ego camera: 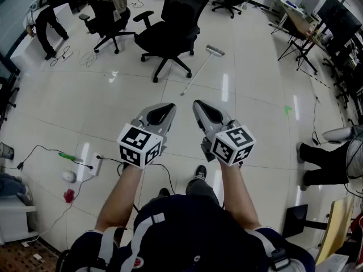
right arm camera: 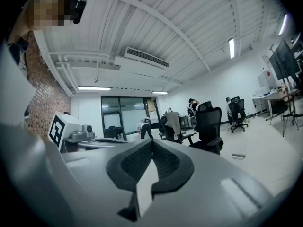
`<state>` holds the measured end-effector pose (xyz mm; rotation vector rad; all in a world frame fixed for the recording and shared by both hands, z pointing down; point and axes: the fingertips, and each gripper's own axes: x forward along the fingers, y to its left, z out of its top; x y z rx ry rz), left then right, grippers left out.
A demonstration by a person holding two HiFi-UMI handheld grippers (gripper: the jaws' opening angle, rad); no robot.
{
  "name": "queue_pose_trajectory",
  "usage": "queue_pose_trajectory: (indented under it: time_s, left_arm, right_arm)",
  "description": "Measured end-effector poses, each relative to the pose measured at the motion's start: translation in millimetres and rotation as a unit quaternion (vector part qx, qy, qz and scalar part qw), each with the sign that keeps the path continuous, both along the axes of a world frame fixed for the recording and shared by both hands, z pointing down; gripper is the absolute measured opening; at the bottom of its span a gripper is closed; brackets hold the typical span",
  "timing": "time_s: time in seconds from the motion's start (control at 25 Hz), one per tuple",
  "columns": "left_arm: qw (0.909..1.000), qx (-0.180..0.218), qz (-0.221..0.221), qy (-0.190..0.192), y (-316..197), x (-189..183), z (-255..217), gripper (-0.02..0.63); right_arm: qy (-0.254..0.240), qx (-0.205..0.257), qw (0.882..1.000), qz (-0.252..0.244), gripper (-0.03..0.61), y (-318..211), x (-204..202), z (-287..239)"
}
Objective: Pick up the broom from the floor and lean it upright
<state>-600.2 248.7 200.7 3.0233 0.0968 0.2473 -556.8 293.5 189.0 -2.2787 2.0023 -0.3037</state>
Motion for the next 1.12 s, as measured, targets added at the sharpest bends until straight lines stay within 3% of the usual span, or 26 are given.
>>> queue_pose_trajectory:
  time_s: [0.76,1.12]
  left_arm:
    - [0.9997,0.001,0.020,0.017,54,233,0,0.000]
    - [0.9995,0.002,0.032,0.004,55,309,-2,0.000]
  right_arm:
    - [-0.017,0.010,0.999,0.045,0.006,76,235,8]
    - [-0.028,0.011,0.997,0.066,0.005,84,313,8]
